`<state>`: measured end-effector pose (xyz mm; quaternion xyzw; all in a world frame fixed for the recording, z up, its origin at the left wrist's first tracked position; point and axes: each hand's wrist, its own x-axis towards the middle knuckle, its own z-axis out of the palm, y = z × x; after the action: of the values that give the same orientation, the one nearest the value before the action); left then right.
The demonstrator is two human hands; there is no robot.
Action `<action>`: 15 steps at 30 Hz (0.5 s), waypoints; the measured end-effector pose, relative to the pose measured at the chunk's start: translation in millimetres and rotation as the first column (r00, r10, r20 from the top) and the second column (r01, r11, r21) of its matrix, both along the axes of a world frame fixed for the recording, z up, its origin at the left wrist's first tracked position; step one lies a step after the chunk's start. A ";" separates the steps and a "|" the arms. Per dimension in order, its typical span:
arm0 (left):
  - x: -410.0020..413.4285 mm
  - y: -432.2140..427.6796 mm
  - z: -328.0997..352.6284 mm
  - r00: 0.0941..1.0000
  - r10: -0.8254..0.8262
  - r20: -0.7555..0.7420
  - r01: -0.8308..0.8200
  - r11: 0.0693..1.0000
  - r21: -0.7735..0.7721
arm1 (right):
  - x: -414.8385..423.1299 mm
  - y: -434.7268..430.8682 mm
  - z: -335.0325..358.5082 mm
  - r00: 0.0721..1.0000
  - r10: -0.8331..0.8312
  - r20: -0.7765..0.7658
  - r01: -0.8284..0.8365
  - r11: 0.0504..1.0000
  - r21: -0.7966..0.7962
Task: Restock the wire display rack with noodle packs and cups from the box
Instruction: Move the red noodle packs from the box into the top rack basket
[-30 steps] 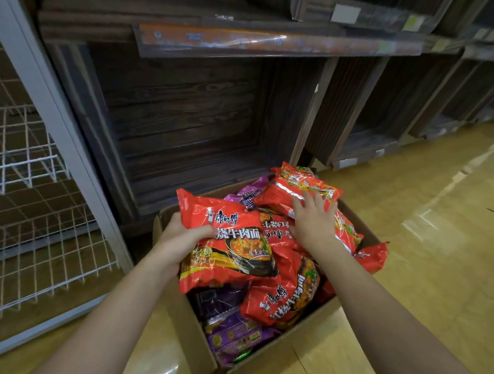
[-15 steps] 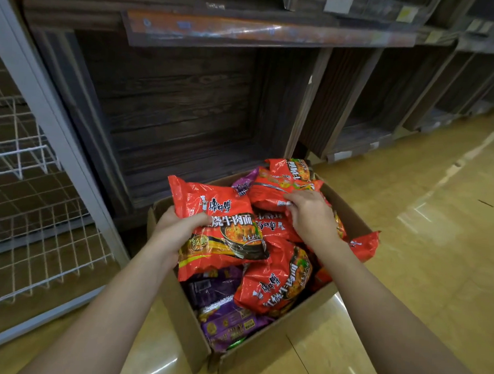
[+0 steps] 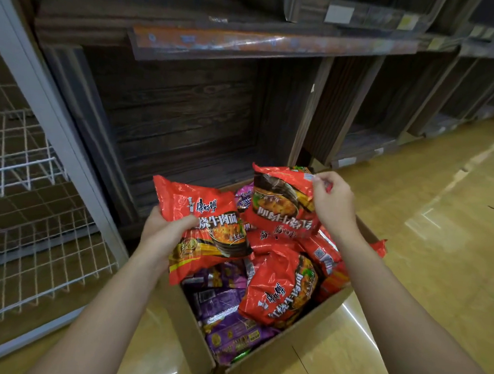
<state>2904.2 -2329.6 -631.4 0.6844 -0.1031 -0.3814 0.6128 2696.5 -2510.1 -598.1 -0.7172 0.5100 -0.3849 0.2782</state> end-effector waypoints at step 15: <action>-6.4 0.2 -3.4 0.991 0.107 0.086 -0.104 0.994 -0.045 | 6.7 -9.0 -16.0 0.844 -0.334 0.420 -0.024 0.759 0.651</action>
<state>2897.8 -2329.5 -634.8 0.6926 -0.1011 -0.3158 0.6406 2703.2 -2519.0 -614.1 -0.4049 0.5761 -0.3892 0.5939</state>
